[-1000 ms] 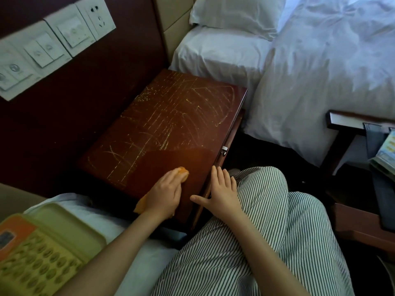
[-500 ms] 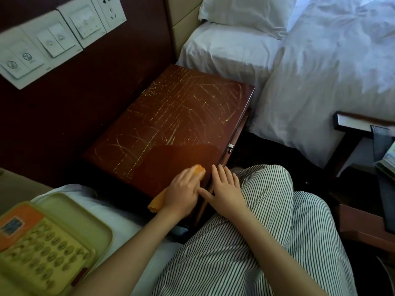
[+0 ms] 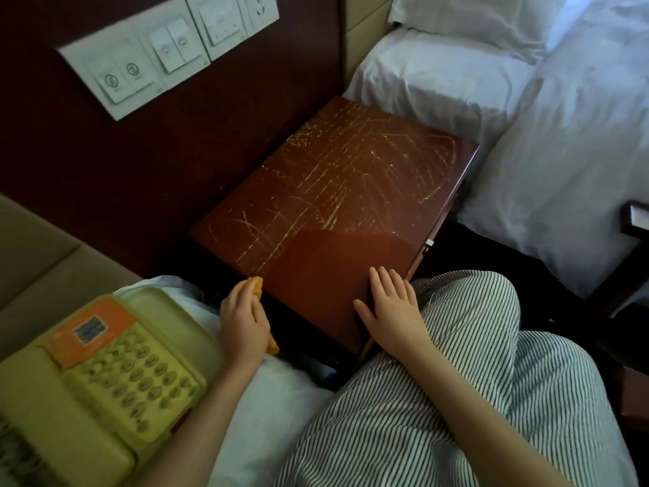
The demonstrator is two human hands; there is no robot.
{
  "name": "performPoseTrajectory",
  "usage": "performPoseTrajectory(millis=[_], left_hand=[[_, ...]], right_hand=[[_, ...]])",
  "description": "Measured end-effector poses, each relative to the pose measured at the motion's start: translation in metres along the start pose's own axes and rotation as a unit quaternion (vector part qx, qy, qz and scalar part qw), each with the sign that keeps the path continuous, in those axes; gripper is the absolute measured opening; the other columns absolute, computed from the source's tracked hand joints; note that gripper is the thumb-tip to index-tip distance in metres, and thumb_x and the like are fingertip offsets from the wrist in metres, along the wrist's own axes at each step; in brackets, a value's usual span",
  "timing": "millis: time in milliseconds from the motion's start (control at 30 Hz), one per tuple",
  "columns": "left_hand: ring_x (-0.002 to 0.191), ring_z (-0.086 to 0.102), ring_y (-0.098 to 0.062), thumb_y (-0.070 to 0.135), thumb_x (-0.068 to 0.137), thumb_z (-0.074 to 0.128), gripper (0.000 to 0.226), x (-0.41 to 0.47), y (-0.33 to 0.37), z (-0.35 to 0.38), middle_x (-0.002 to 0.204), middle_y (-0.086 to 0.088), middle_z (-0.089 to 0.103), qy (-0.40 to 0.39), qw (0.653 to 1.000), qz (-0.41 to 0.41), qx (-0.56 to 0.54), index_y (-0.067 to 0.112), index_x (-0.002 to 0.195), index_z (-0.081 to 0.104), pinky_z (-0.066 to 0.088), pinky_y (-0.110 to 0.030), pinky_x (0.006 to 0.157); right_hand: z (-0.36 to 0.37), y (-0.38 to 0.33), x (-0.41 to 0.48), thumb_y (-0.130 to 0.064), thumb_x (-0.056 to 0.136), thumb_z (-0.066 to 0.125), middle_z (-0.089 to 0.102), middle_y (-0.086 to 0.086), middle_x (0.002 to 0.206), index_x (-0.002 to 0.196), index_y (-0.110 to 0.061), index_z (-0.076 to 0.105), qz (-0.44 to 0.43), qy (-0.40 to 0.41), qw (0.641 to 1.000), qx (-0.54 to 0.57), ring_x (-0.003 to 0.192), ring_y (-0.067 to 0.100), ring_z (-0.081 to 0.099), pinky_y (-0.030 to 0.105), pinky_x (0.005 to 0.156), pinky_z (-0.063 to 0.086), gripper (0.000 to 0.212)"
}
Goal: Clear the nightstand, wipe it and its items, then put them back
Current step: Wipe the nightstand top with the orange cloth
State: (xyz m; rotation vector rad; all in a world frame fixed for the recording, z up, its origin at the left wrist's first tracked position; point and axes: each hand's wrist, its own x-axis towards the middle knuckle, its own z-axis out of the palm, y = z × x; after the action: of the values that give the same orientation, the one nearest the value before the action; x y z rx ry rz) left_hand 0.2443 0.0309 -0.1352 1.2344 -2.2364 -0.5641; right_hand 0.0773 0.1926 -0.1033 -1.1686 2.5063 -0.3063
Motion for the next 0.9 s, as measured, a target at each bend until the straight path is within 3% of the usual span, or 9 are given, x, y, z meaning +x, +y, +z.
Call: performPoseTrajectory(millis=[167,300,367,467,533,667,800,900], left_hand=[[0.112,0.051,-0.030,0.000,0.091,0.047,0.034,0.008,0.009,0.007,0.129,-0.010,0.054,-0.004,0.998,-0.069,0.016,0.005,0.122,0.058,0.038,-0.031,0.088],[0.097,0.059,-0.036,-0.003,0.084,0.056,0.032,-0.001,0.002,0.012,0.122,-0.016,0.059,-0.019,0.995,0.032,0.090,0.002,0.115,0.063,0.050,-0.041,0.080],[0.094,0.060,-0.034,0.001,0.083,0.055,0.033,-0.006,-0.005,0.010,0.120,-0.014,0.061,-0.035,0.986,0.106,0.126,0.003,0.114,0.063,0.053,-0.041,0.078],[0.092,0.061,-0.031,-0.004,0.070,0.070,0.047,-0.008,-0.010,0.003,0.120,-0.011,0.062,-0.076,0.967,0.173,0.172,0.006,0.116,0.064,0.054,-0.039,0.073],[0.095,0.060,-0.032,-0.005,0.071,0.069,0.049,0.007,-0.009,-0.003,0.122,-0.011,0.060,-0.089,0.965,0.142,0.200,0.007,0.117,0.062,0.052,-0.039,0.074],[0.115,0.046,-0.029,0.002,0.090,0.046,0.041,0.046,-0.009,-0.008,0.140,-0.005,0.045,-0.093,0.973,0.025,0.209,0.012,0.130,0.050,0.042,-0.037,0.089],[0.115,0.046,-0.030,0.001,0.091,0.047,0.041,0.038,-0.009,-0.006,0.139,-0.007,0.046,-0.097,0.978,0.043,0.178,0.010,0.131,0.051,0.043,-0.036,0.091],[0.101,0.057,-0.032,-0.004,0.083,0.051,0.040,0.014,-0.003,0.000,0.127,-0.008,0.058,-0.110,0.977,0.117,0.142,0.008,0.120,0.061,0.051,-0.039,0.081]], right_hand=[[0.004,-0.014,0.006,-0.048,0.100,0.026,0.003,0.005,0.159,0.152,-0.015,0.000,-0.041,-0.009,0.999,-0.034,0.146,0.021,-0.004,0.036,0.116,-0.006,0.067],[0.004,-0.017,0.007,-0.048,0.100,0.025,0.001,0.004,0.159,0.152,-0.015,-0.001,-0.044,-0.013,0.998,-0.042,0.146,0.021,-0.005,0.035,0.115,-0.007,0.067],[0.004,-0.017,0.008,-0.048,0.100,0.025,0.001,0.004,0.159,0.151,-0.015,-0.002,-0.040,-0.016,0.998,-0.046,0.146,0.022,-0.005,0.036,0.115,-0.007,0.066],[0.005,-0.016,0.008,-0.049,0.100,0.025,0.002,0.005,0.159,0.152,-0.016,-0.001,-0.036,-0.018,0.998,-0.046,0.146,0.022,-0.004,0.036,0.116,-0.004,0.067],[0.005,-0.014,0.007,-0.049,0.100,0.025,0.003,0.005,0.159,0.152,-0.015,0.000,-0.032,-0.018,0.998,-0.042,0.146,0.022,-0.003,0.036,0.116,-0.004,0.067],[0.004,-0.010,0.004,-0.048,0.100,0.024,0.004,0.005,0.159,0.151,-0.014,0.002,-0.026,-0.018,0.998,-0.053,0.146,0.023,-0.003,0.036,0.116,-0.004,0.066],[0.003,-0.005,0.003,-0.048,0.100,0.024,0.005,0.005,0.159,0.151,-0.014,0.002,-0.008,-0.014,0.999,-0.047,0.146,0.023,-0.003,0.036,0.116,-0.004,0.066],[0.005,-0.005,0.004,-0.049,0.100,0.024,0.004,0.005,0.159,0.151,-0.014,0.002,-0.005,-0.016,0.999,-0.051,0.146,0.023,-0.003,0.036,0.116,-0.004,0.066]])
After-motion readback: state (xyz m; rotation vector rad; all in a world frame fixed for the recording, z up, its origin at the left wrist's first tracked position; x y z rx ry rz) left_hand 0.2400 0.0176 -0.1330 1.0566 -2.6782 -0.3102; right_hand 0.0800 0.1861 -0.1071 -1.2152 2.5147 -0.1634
